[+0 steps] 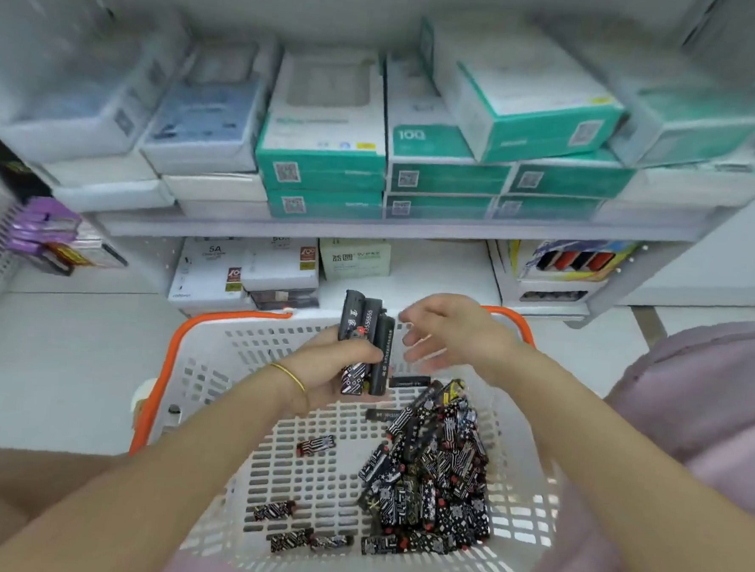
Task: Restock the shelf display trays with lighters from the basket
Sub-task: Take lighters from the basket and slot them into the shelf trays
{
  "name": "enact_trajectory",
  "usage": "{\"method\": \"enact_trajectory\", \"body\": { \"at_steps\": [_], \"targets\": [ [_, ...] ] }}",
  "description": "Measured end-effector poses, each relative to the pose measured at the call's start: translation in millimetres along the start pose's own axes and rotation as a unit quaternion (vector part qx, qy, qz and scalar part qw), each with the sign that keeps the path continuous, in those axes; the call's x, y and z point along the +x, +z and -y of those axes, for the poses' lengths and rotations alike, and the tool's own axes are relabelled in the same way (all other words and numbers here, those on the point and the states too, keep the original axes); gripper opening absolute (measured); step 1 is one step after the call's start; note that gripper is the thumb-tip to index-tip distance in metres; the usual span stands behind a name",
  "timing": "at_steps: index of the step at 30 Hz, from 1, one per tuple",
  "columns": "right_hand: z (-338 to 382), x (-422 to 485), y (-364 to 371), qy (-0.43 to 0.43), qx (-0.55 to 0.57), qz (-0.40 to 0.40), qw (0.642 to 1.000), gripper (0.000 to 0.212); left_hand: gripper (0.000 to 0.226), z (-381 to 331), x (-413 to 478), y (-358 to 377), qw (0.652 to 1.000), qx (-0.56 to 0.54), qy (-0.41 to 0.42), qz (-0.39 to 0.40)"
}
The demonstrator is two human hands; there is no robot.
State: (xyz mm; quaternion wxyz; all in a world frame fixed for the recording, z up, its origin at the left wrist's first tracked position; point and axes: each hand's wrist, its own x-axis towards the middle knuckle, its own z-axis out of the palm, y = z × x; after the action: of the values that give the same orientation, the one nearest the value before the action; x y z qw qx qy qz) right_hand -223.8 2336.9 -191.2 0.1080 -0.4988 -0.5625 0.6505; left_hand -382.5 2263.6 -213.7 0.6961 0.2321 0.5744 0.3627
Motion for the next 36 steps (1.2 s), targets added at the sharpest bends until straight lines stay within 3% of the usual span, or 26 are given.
{"method": "enact_trajectory", "body": {
  "at_steps": [4, 8, 13, 16, 18, 22, 28, 31, 36],
  "targets": [
    [35, -16, -2, -0.058, 0.034, 0.06, 0.996, 0.026, 0.022, -34, -22, 9, 0.998, -0.027, 0.048, 0.001],
    [47, -17, -1, -0.101, -0.005, 0.049, 0.994, 0.019, 0.016, -45, -33, 15, 0.998, -0.039, 0.046, 0.0],
    [43, -16, -12, -0.059, 0.136, 0.039, 0.988, 0.013, 0.032, -47, -30, 8, 0.992, -0.121, 0.001, 0.029],
    [39, -17, -17, -0.059, 0.164, 0.063, 0.983, 0.015, 0.012, -51, -28, 0, 0.99, -0.14, 0.005, 0.014],
    [37, -18, -17, -0.089, 0.127, 0.079, 0.985, 0.016, 0.002, -55, -27, -5, 0.987, -0.159, 0.012, -0.005],
    [36, -20, -12, -0.149, -0.008, 0.077, 0.986, 0.021, 0.011, -61, -26, -4, 0.988, -0.151, 0.02, -0.019],
    [49, -34, -24, -0.181, -0.148, 0.114, 0.965, 0.026, 0.004, -70, -36, 10, 0.993, -0.117, 0.03, -0.006],
    [61, -56, -40, -0.189, -0.137, 0.096, 0.968, 0.029, 0.004, -81, -47, 22, 0.996, -0.083, 0.043, -0.009],
    [89, -110, -76, -0.255, -0.005, 0.035, 0.966, 0.037, 0.008, -117, -75, 59, 0.995, -0.052, 0.089, 0.006]
  ]
}}
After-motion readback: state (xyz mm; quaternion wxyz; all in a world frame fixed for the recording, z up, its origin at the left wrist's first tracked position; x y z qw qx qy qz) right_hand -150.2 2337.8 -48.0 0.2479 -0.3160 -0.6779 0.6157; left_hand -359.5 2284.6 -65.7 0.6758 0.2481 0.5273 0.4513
